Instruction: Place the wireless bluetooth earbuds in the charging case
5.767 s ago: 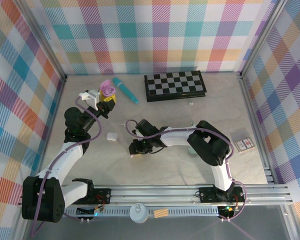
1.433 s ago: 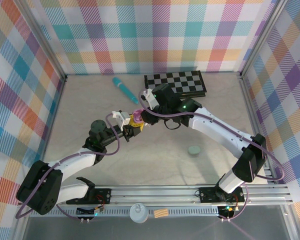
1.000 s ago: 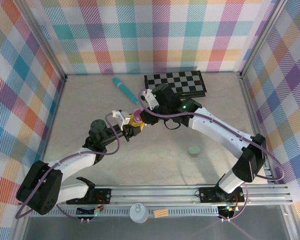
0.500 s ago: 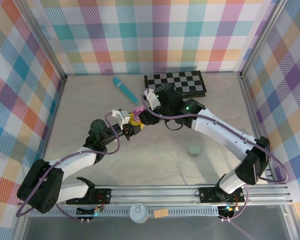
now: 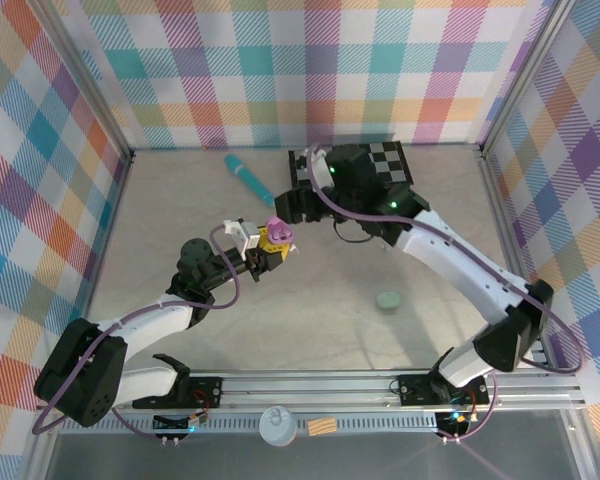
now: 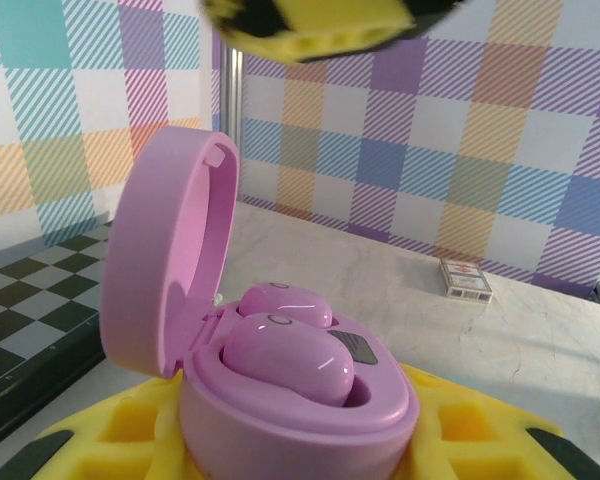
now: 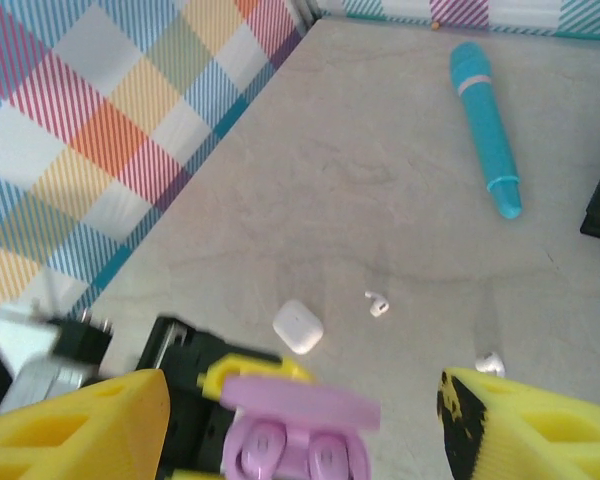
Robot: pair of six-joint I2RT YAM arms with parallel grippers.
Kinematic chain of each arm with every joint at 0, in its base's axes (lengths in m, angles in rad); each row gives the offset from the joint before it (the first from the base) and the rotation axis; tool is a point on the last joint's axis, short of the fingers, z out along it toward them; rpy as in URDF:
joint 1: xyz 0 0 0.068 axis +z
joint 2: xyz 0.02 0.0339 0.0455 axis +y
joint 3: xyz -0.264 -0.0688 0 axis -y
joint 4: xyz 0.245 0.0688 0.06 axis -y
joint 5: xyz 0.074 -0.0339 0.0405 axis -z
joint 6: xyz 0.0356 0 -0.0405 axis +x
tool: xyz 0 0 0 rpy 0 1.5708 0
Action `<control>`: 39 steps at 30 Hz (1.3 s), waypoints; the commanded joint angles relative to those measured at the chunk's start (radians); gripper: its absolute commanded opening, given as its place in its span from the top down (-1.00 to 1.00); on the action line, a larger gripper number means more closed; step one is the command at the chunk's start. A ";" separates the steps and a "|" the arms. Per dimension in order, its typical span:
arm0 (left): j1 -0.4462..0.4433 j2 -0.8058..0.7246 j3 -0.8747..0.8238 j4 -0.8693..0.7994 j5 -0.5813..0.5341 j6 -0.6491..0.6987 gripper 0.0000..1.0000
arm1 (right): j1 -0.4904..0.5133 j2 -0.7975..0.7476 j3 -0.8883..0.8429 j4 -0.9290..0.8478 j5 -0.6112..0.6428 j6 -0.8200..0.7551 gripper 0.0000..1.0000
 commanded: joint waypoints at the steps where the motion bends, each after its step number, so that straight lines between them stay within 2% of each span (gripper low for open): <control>1: -0.012 -0.025 0.019 0.042 0.024 0.008 0.49 | -0.003 0.063 0.058 -0.078 -0.008 0.044 -0.43; 7: -0.012 -0.039 0.019 0.029 0.006 0.007 0.49 | -0.009 0.089 0.051 -0.117 -0.038 0.038 -0.43; 18: -0.012 -0.027 0.041 0.014 -0.043 0.005 0.49 | -0.014 -0.027 -0.099 -0.053 -0.094 0.093 -0.43; 20: -0.012 -0.025 0.041 0.030 -0.040 -0.001 0.49 | -0.044 -0.060 -0.160 0.038 -0.185 0.163 -0.42; 23: -0.012 -0.024 0.043 0.058 -0.034 -0.019 0.49 | -0.108 -0.109 -0.292 0.240 -0.345 0.357 -0.41; 29: -0.012 -0.016 0.055 0.109 -0.030 -0.057 0.49 | -0.141 -0.111 -0.490 0.658 -0.542 0.696 -0.37; 36: -0.014 0.024 0.068 0.187 -0.022 -0.101 0.49 | -0.140 -0.044 -0.576 0.994 -0.612 0.950 -0.21; 39: -0.015 0.033 0.071 0.191 -0.026 -0.101 0.49 | -0.140 -0.026 -0.592 1.078 -0.624 1.005 -0.03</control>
